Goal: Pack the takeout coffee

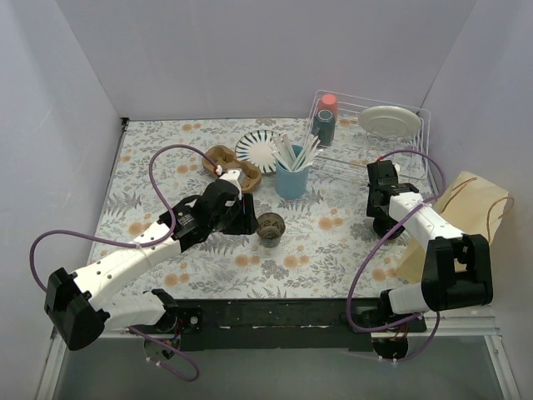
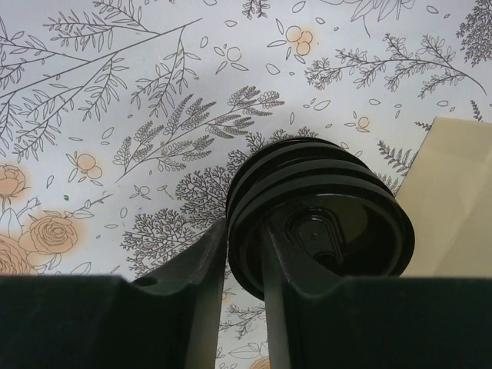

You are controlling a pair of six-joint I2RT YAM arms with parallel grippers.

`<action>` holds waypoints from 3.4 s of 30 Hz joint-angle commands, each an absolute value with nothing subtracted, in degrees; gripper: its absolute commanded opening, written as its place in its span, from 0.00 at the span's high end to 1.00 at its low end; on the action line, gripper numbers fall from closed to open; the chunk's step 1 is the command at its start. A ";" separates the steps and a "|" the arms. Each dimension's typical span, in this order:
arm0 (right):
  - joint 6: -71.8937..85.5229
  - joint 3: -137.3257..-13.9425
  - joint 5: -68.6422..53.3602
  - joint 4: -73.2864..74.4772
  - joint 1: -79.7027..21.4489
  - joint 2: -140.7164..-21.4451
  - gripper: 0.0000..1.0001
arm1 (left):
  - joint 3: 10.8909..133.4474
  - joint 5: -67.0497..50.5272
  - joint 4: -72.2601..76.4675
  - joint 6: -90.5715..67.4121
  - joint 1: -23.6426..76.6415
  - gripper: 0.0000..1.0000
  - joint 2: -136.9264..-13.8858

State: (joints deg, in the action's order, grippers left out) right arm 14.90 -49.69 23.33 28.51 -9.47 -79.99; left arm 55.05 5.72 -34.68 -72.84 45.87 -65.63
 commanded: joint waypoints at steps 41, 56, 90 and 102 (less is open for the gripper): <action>13.17 -58.98 -21.06 30.42 -9.41 -60.40 0.87 | 57.83 6.60 -34.89 -76.90 45.62 0.46 -59.15; 9.41 -53.80 20.65 34.90 -9.49 -60.63 0.88 | 56.95 6.06 -34.72 -78.40 45.62 0.45 -56.07; 11.51 -47.64 25.58 24.96 -8.96 -76.11 0.75 | 57.48 9.05 -36.83 -76.55 45.62 0.43 -56.60; 11.60 -48.16 25.49 25.84 -9.05 -74.71 0.78 | 57.30 9.05 -37.27 -76.64 45.62 0.43 -55.63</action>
State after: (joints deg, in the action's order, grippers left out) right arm 11.18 -47.88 24.32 26.79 -9.34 -76.90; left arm 56.42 8.14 -36.80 -77.14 45.87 -57.43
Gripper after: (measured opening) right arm 0.216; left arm 0.573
